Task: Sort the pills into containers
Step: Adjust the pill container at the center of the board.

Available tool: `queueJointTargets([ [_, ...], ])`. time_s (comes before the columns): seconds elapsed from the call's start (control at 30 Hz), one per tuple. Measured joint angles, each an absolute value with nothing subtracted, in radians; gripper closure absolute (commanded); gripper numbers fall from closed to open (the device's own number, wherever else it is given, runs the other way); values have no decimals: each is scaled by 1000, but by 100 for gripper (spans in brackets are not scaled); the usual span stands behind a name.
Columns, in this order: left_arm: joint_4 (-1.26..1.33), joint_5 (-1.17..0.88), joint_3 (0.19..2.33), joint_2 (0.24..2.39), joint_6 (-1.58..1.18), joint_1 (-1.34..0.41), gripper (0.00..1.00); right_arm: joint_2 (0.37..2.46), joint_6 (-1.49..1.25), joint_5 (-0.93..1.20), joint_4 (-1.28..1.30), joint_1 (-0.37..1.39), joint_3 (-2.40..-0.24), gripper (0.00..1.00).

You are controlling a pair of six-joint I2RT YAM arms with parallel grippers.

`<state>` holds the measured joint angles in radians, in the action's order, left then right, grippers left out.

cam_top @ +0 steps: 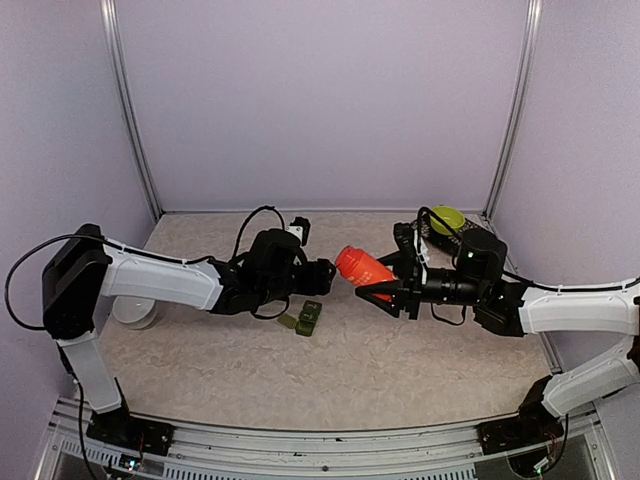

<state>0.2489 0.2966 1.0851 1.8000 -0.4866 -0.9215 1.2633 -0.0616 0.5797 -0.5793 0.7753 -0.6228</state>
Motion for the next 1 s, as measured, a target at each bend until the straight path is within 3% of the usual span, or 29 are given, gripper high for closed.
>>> queueJointTargets([
  [0.47,-24,242,1184,1971,-345,-897,15,1237,-52,575,-572,775,-623,100],
  [1.0,-97,266,1234,2004,-336,-854,16,1249,-45,577,-572,776,-623,100],
])
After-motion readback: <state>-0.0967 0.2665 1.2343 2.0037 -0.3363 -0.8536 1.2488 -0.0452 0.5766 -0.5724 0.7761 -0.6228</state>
